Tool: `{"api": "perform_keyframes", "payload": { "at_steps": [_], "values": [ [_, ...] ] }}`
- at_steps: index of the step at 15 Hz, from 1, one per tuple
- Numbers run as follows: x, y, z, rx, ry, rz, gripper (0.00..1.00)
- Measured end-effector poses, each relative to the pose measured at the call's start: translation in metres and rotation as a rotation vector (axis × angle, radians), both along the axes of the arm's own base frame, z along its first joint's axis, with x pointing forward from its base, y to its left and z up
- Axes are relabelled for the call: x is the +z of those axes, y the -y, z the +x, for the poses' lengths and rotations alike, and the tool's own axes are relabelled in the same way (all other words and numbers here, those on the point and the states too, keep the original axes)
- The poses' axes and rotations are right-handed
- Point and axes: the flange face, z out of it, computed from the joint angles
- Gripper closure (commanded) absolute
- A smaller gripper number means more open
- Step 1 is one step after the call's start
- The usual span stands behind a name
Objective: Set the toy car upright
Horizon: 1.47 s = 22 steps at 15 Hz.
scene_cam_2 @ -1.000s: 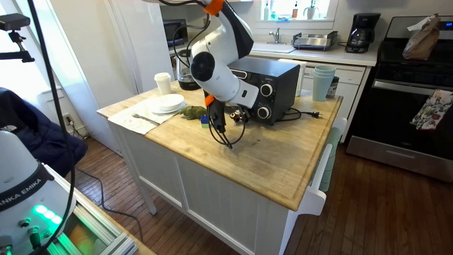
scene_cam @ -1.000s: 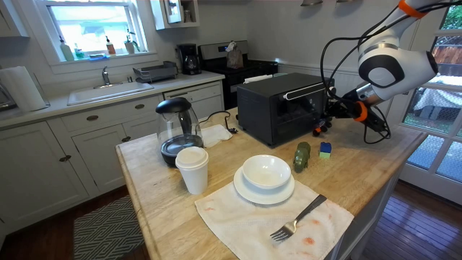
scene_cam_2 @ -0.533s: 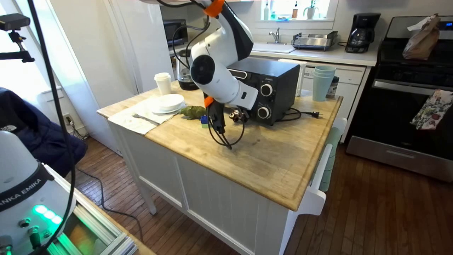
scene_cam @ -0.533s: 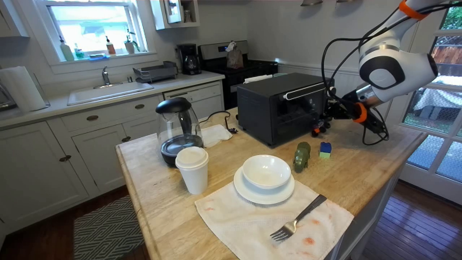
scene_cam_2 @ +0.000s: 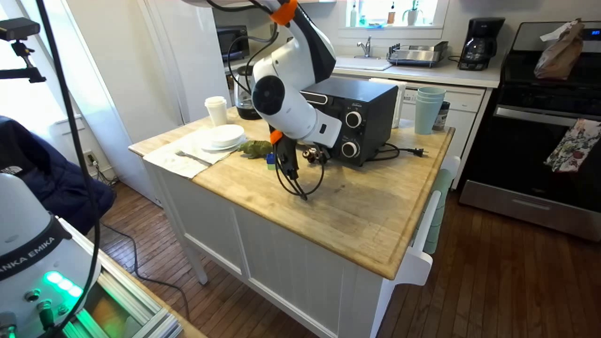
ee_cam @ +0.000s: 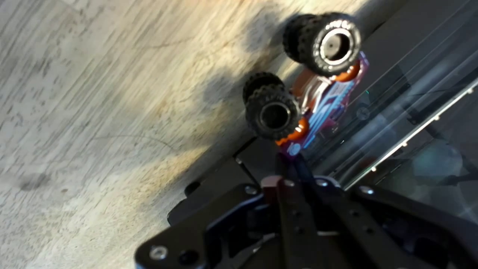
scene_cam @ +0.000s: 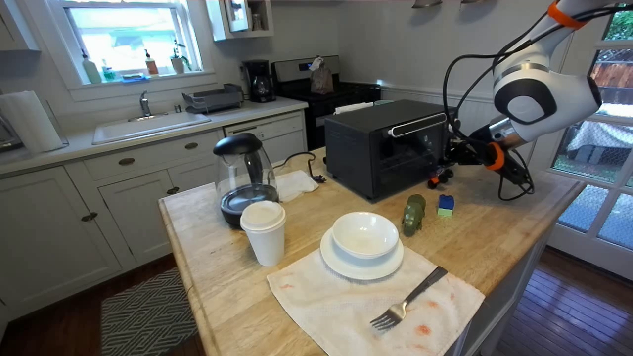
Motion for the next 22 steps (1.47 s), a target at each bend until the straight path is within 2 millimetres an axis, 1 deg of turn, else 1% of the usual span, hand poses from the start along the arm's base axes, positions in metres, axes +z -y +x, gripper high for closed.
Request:
{"api": "perform_keyframes", "payload": {
  "at_steps": [5,9,10,13,15,19,21,22],
  "values": [
    [-0.003,-0.002,0.003,0.003,0.025,0.021,1.0],
    [-0.005,-0.002,0.001,-0.001,0.043,0.036,1.0],
    [-0.005,-0.002,0.001,-0.002,0.043,0.036,0.78],
    [-0.005,-0.002,0.0,-0.002,0.041,0.037,0.6],
    [-0.005,0.0,-0.001,-0.005,0.038,0.036,0.46],
    [0.005,0.009,-0.003,-0.015,0.02,0.017,0.17],
    [0.011,0.009,-0.002,-0.009,0.018,0.008,0.03],
    [0.013,0.01,-0.002,-0.005,0.016,0.004,0.0]
  ]
}}
